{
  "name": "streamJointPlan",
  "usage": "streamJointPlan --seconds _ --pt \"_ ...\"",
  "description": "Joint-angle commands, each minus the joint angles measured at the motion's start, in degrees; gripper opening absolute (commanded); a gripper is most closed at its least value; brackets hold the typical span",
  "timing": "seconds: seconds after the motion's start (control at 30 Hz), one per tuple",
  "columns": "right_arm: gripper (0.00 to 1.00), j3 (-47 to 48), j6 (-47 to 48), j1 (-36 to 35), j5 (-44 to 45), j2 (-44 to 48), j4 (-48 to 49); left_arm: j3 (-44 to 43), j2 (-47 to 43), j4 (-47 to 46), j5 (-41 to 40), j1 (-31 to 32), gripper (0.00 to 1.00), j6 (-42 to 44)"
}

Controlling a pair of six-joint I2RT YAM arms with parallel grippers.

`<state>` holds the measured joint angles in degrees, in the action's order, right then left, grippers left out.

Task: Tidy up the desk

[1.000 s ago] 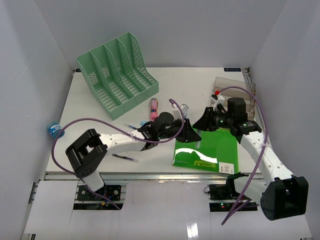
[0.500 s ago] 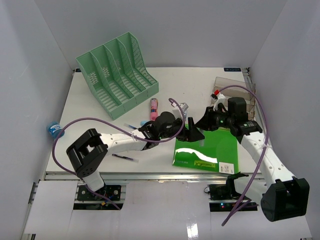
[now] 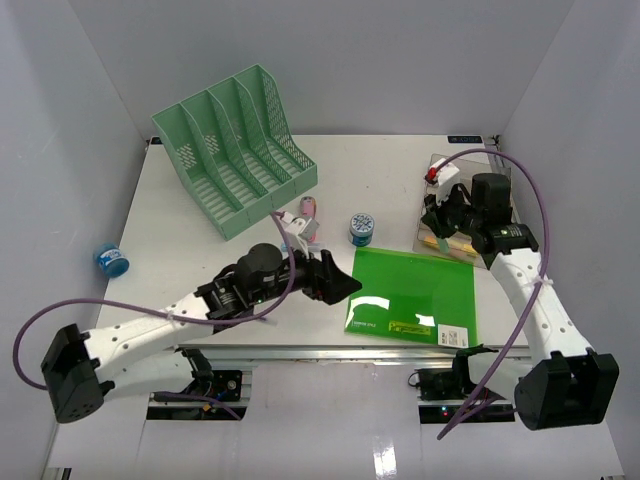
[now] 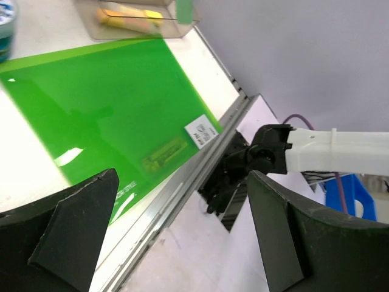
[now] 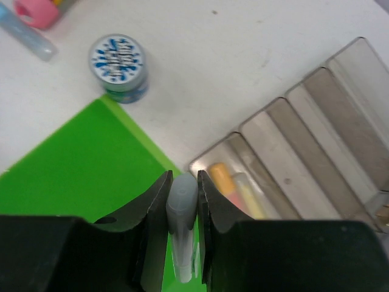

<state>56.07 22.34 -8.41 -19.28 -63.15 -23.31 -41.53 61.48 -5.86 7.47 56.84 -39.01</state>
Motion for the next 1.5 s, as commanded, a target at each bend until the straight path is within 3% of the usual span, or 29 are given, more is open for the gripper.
streamJointPlan --seconds 0.0,0.27,0.57,0.67,0.8,0.97,1.07,1.27,1.37,1.47 --pt "0.08 5.53 14.13 3.18 6.77 -5.89 1.02 4.16 -9.84 14.2 -9.56 -0.78 0.98 4.13" --pt "0.09 10.51 20.16 6.56 8.69 -18.94 3.66 9.54 -22.47 18.34 -14.32 -1.47 0.98 3.7" --pt "0.16 10.46 20.69 6.56 9.81 -26.77 5.74 11.67 -23.88 18.48 -14.32 -1.73 0.98 2.7" --pt "0.29 8.7 22.02 6.51 10.08 -26.99 5.81 12.25 -24.08 17.72 -14.32 -1.66 0.98 2.02" --pt "0.64 6.5 22.76 7.1 9.59 -26.48 5.72 12.98 -23.39 15.41 -15.11 -1.74 0.98 -0.25" --pt "0.78 6.67 22.32 7.71 5.55 -24.42 3.84 12.28 -17.53 12.56 -14.52 -3.55 0.98 -6.89" --pt "0.8 8.96 21.96 9.99 -3.17 -21.58 -2.84 10.07 -12.02 13.06 -11.61 -7.6 0.98 -9.85" --pt "0.81 9.05 27.96 10.96 -30.18 -12.66 -19.79 9.7 -5.07 11.91 -1.13 -20.0 0.82 -16.34" --pt "0.81 5.08 30.48 10.79 -39.32 -9.47 -25.0 6.93 -0.87 15.46 -1.13 -22.71 0.79 -18.2" --pt "0.81 1.05 30.57 10.7 -43.58 -7.14 -25.11 1.8 4.8 22.38 -5.0 -24.32 0.68 -19.89"
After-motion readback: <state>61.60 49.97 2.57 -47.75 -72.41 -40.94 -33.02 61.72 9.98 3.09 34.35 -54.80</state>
